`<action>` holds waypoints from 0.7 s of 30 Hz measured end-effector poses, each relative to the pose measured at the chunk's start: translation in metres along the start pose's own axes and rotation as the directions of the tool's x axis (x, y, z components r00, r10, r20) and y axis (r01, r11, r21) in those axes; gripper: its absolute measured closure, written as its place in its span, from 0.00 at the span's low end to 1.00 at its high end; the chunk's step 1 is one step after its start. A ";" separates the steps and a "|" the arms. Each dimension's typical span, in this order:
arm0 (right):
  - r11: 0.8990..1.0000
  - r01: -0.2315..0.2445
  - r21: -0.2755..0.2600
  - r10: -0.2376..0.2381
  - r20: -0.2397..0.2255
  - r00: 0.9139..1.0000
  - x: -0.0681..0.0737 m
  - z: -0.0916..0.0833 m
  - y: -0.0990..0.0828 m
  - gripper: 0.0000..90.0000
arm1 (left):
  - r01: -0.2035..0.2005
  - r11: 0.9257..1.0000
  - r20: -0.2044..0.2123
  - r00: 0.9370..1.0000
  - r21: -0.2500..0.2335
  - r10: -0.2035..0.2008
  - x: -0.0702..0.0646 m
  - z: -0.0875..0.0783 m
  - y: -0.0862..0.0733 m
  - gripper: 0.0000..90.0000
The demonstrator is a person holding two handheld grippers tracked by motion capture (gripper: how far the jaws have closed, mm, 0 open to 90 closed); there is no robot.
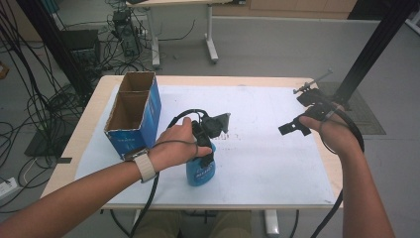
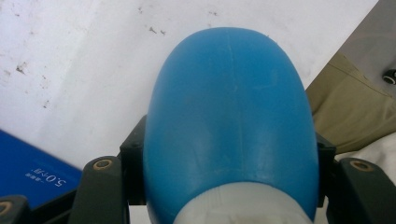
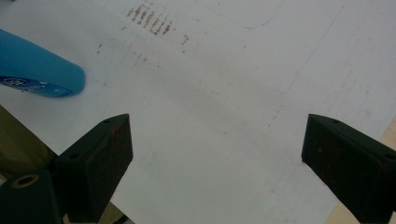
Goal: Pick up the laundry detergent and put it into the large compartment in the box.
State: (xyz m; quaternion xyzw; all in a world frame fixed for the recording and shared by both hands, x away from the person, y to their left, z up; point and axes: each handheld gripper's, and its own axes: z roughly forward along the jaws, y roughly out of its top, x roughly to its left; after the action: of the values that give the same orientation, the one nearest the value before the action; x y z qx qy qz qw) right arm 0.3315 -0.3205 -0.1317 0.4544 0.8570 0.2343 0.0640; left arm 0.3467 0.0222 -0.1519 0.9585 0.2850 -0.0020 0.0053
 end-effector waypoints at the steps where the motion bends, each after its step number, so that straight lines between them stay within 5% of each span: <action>1: 1.000 0.000 0.000 0.000 0.000 1.000 0.000 0.000 0.000 0.10 | 0.004 1.000 0.000 1.000 -0.003 -0.004 0.000 0.000 0.000 0.43; 21: 1.000 -0.003 -0.006 0.003 0.000 1.000 0.000 -0.002 -0.001 0.10 | 0.003 1.000 -0.001 1.000 0.000 -0.003 0.000 0.000 0.000 0.43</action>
State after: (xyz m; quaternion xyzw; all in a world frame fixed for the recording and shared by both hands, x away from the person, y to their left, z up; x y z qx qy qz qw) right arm 0.3298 -0.3217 -0.1308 0.4555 0.8557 0.2368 0.0651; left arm 0.3463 0.0219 -0.1520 0.9580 0.2866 -0.0016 0.0052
